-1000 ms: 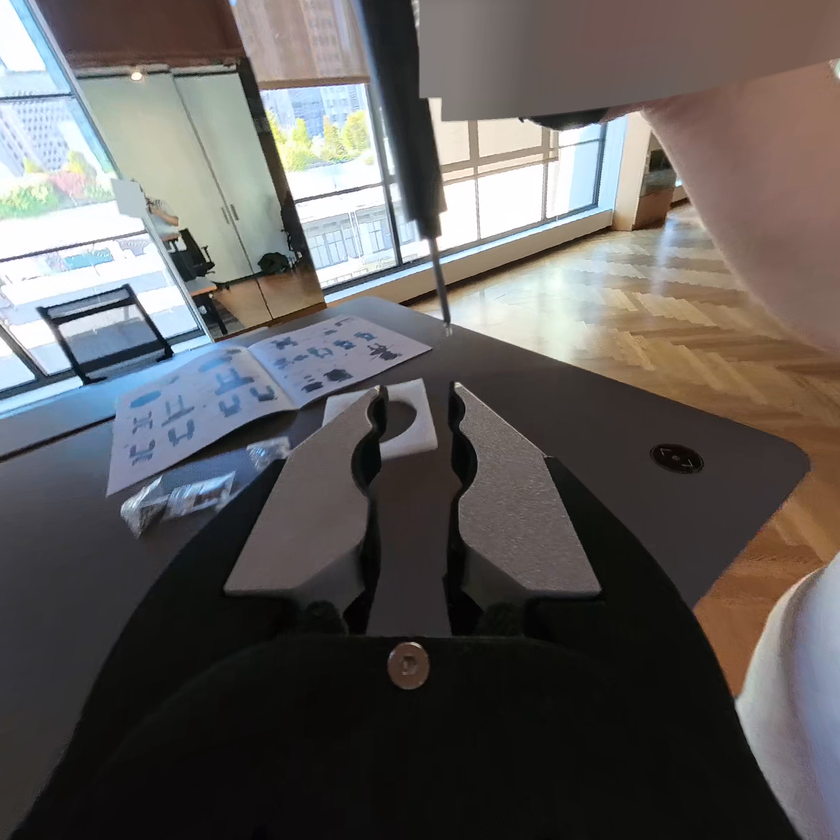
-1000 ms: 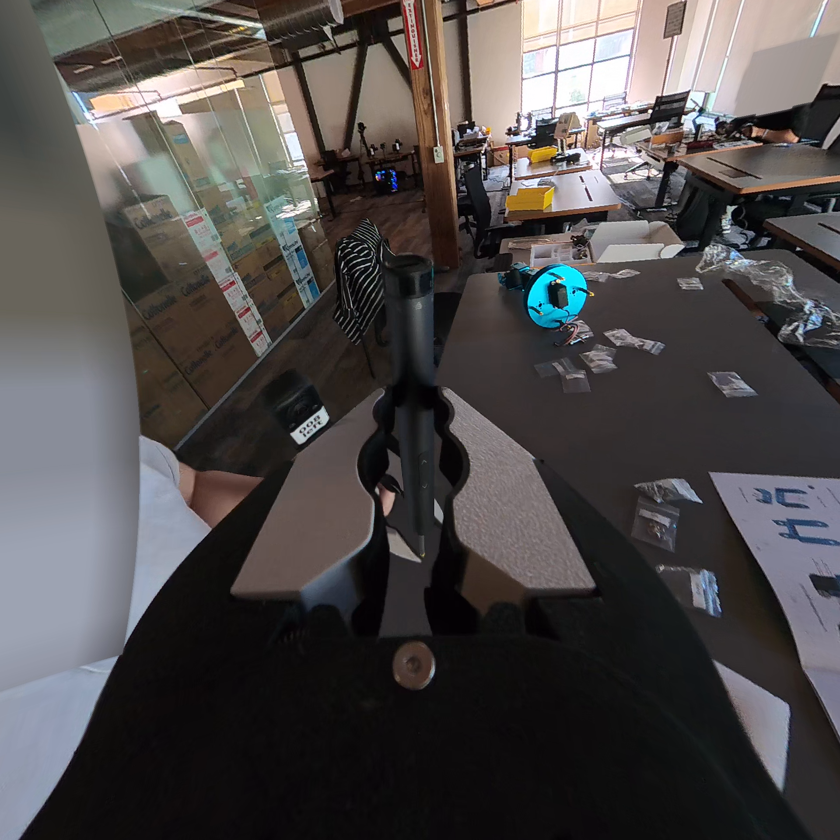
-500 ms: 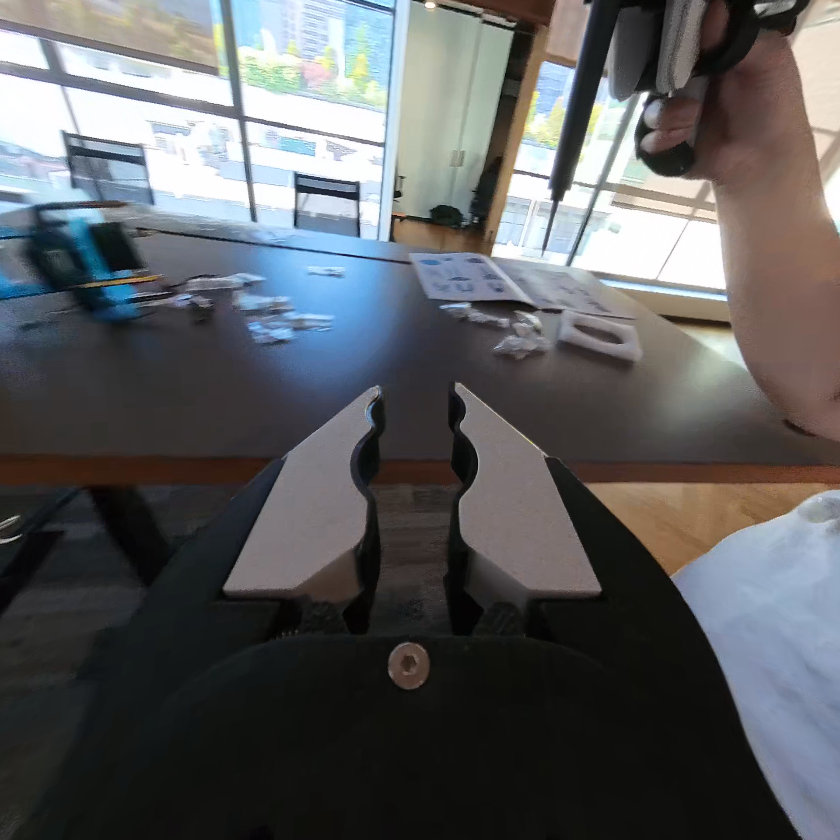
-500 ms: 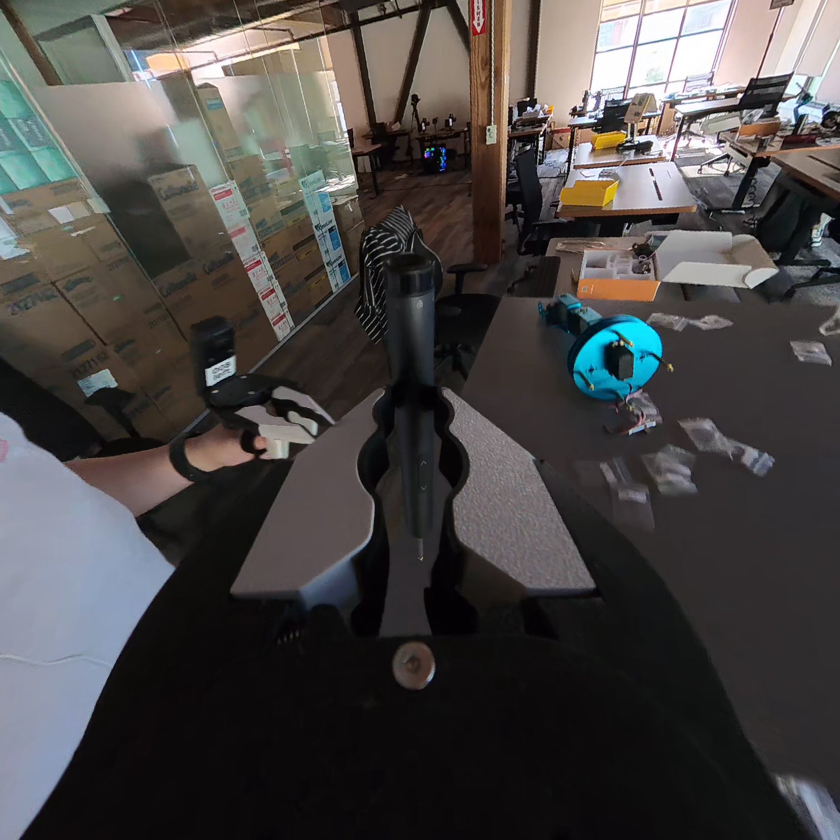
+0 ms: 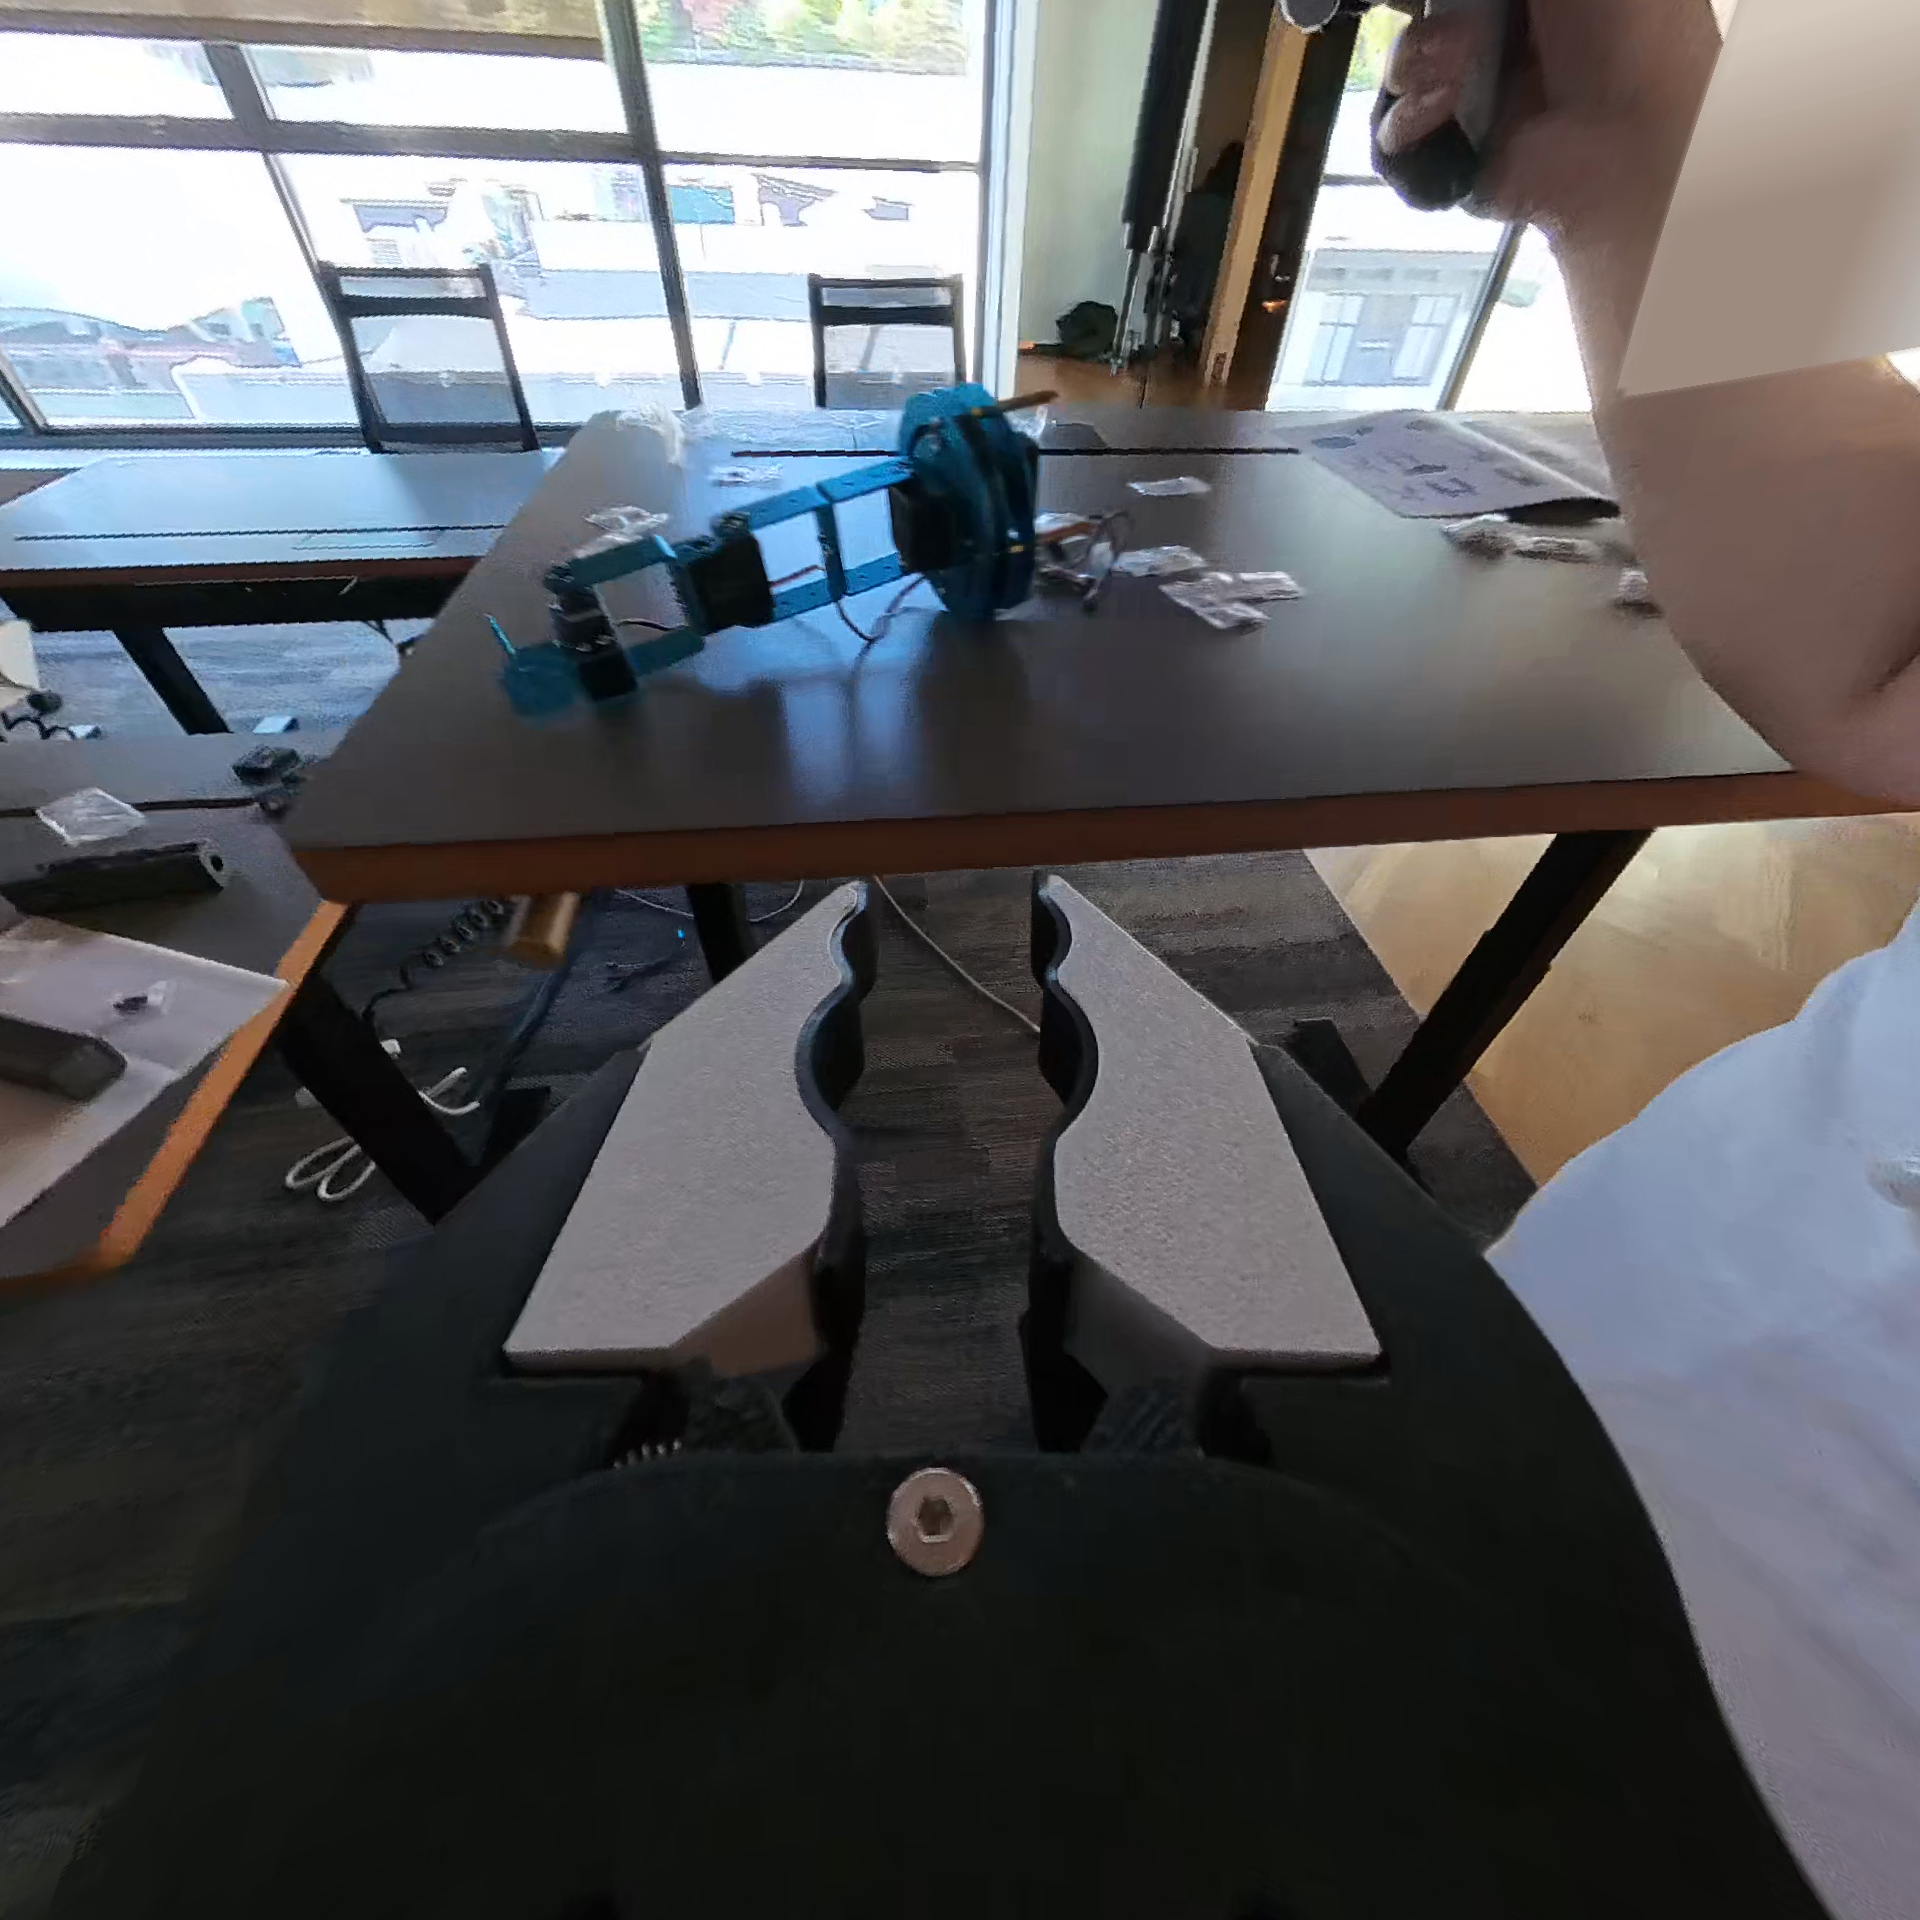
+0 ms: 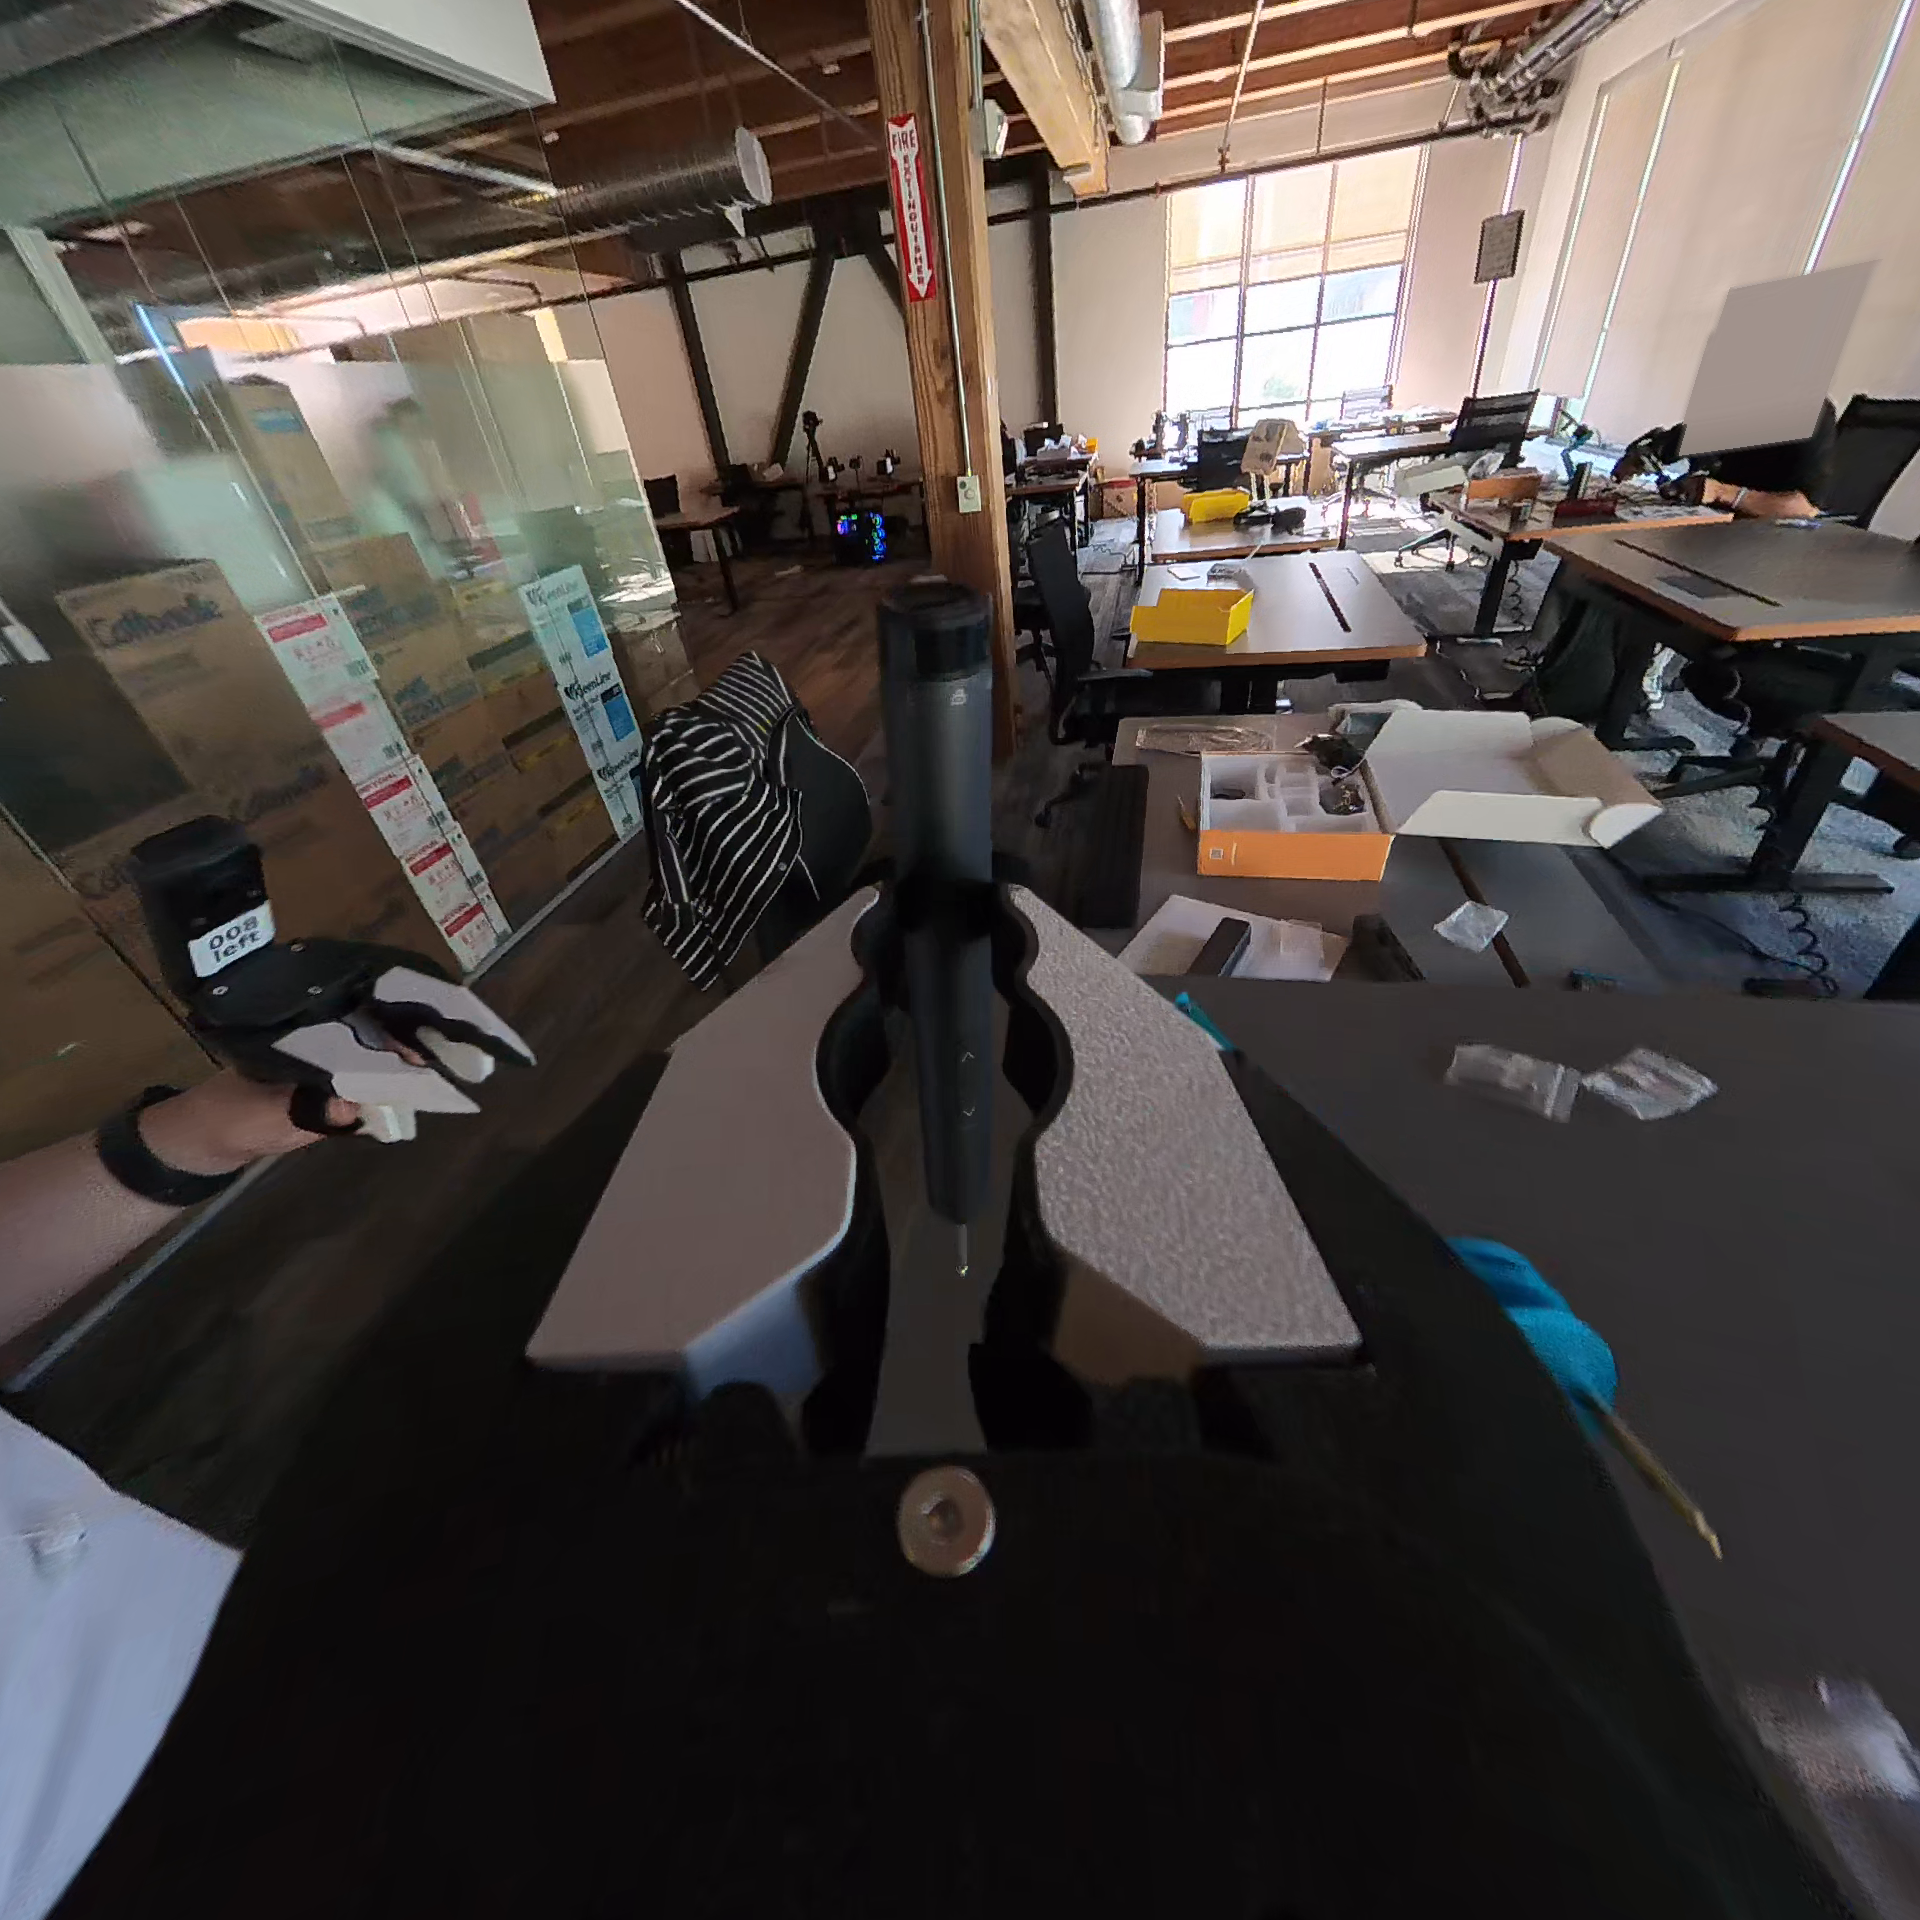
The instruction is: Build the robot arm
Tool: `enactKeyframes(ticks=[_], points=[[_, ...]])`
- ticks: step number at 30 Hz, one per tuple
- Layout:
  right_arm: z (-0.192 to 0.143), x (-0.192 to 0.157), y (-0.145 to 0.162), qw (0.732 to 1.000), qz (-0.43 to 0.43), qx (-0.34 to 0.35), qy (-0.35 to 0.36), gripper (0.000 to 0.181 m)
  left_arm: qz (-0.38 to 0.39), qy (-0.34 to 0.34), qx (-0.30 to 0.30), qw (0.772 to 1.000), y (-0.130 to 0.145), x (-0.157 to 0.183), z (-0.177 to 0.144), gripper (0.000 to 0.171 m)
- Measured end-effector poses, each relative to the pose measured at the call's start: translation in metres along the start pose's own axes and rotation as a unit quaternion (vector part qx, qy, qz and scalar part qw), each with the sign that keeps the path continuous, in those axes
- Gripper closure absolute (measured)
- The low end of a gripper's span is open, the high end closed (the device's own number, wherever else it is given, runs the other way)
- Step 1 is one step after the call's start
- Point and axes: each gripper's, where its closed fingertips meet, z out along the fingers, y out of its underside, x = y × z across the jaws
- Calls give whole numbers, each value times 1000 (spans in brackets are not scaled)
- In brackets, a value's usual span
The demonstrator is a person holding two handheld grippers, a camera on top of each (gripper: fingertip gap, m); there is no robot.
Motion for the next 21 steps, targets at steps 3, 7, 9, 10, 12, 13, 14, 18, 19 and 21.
enactKeyframes(ticks=[3, 7, 9, 10, 12, 13, 14, 18, 19, 21], points=[[53, 14, -2, 1000, -26, -1, -4, 165, 7, 16, 6, 1000, -5, -51, 35, 138], [114, 35, 3, 998, -64, -15, -8, 165, 12, 44, 14, 999, -12, -106, 92, 125], [140, 48, 8, 997, -76, -22, -4, 165, 31, 60, 0, 998, -11, -129, 121, 109], [153, 54, 11, 997, -73, -30, -3, 165, 50, 61, -5, 997, -11, -142, 136, 97], [173, 63, 18, 997, -67, -42, -4, 164, 97, 73, -15, 992, -12, -162, 165, 85], [181, 67, 20, 997, -63, -42, -4, 164, 120, 90, -22, 988, -13, -169, 179, 85], [188, 70, 22, 997, -59, -43, -1, 164, 142, 110, -31, 983, -14, -176, 193, 85], [208, 84, 30, 997, -51, -42, 29, 165, 249, 204, -43, 946, -13, -195, 244, 99], [210, 87, 30, 997, -52, -40, 43, 164, 278, 223, -35, 934, -13, -198, 254, 99], [211, 94, 31, 994, -52, -38, 86, 165, 308, 274, -16, 911, -12, -198, 270, 98]])
